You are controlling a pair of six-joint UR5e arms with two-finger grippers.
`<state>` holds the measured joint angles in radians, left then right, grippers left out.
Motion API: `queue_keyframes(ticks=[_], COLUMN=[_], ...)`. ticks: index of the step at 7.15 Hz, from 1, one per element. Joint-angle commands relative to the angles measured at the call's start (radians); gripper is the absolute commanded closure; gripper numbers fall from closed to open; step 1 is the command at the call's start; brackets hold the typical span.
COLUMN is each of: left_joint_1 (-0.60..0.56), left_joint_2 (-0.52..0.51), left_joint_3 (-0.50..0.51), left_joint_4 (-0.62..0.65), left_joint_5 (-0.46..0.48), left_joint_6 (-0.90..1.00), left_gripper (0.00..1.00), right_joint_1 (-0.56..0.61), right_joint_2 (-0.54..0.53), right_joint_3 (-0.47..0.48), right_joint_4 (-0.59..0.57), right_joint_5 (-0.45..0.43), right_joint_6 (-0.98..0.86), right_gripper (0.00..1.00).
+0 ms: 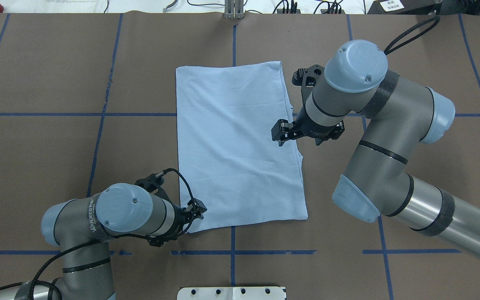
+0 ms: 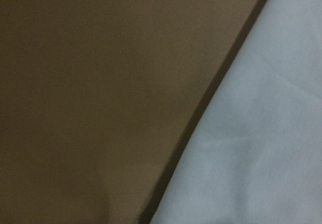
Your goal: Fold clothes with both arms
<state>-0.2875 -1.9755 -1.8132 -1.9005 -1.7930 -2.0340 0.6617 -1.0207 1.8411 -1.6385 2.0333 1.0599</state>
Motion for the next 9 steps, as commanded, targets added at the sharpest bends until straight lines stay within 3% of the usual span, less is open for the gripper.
queue_keyframes(ticks=[1, 4, 9], left_joint_1=[0.016, 0.018, 0.014], left_joint_2=[-0.011, -0.019, -0.022], left_joint_3=[0.002, 0.002, 0.003], left_joint_4=[0.032, 0.034, 0.034], left_joint_5=[0.001, 0.003, 0.004], left_joint_6=[-0.003, -0.018, -0.018], left_gripper=[0.18, 0.49, 0.54], right_joint_1=[-0.001, -0.001, -0.001], right_joint_2=[0.001, 0.001, -0.001], right_joint_3=[0.0, 0.0, -0.002], right_joint_4=[0.0, 0.0, -0.001], right_joint_5=[-0.001, 0.001, 0.001], right_joint_6=[0.0, -0.001, -0.001], right_gripper=[0.0, 0.0, 0.0])
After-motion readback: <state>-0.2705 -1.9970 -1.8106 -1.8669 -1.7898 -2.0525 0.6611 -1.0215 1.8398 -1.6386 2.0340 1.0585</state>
